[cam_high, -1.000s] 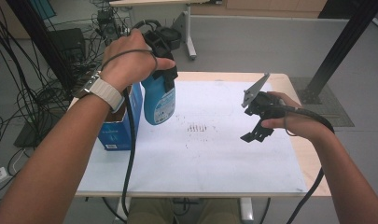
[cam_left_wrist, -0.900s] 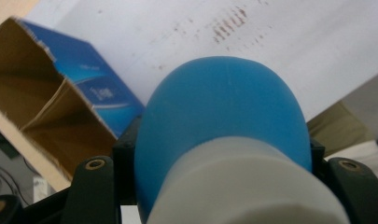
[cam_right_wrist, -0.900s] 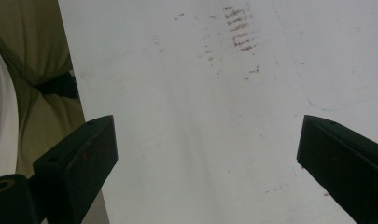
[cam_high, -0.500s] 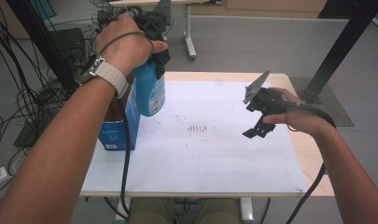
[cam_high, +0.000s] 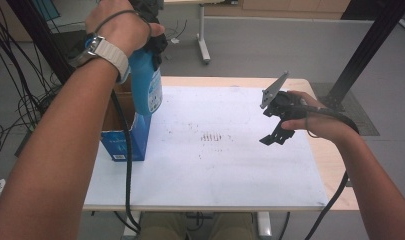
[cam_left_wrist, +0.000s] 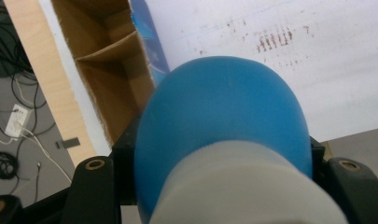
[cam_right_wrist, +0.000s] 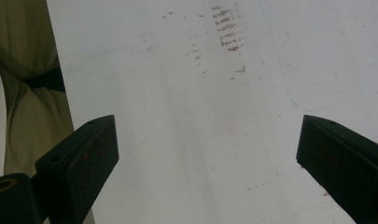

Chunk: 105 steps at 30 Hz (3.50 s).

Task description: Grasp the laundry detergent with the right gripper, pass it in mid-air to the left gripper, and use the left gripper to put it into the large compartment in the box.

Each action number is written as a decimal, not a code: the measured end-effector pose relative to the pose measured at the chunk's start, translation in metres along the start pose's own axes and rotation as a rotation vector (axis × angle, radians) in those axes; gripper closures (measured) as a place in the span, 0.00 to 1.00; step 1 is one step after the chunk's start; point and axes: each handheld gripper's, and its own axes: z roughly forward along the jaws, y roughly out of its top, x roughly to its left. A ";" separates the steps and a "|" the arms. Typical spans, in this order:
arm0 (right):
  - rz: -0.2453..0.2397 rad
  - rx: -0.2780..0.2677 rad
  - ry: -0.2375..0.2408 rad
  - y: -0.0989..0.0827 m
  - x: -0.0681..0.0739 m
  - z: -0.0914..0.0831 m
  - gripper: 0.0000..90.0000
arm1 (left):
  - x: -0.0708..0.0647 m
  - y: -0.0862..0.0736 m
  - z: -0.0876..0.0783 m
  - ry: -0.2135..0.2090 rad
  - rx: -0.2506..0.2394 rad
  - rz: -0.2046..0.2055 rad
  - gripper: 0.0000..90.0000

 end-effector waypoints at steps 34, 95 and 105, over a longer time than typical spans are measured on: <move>0.006 0.009 0.007 -0.002 -0.010 0.004 0.06 | 0.052 -0.007 -0.005 0.005 -0.005 -0.180 0.44; 0.068 0.005 0.019 -0.010 -0.016 0.020 0.06 | 0.098 -0.004 0.083 0.036 -0.042 -0.203 0.43; 0.074 0.005 0.022 -0.011 -0.015 0.022 0.06 | 0.098 -0.004 0.099 0.034 -0.041 -0.197 0.43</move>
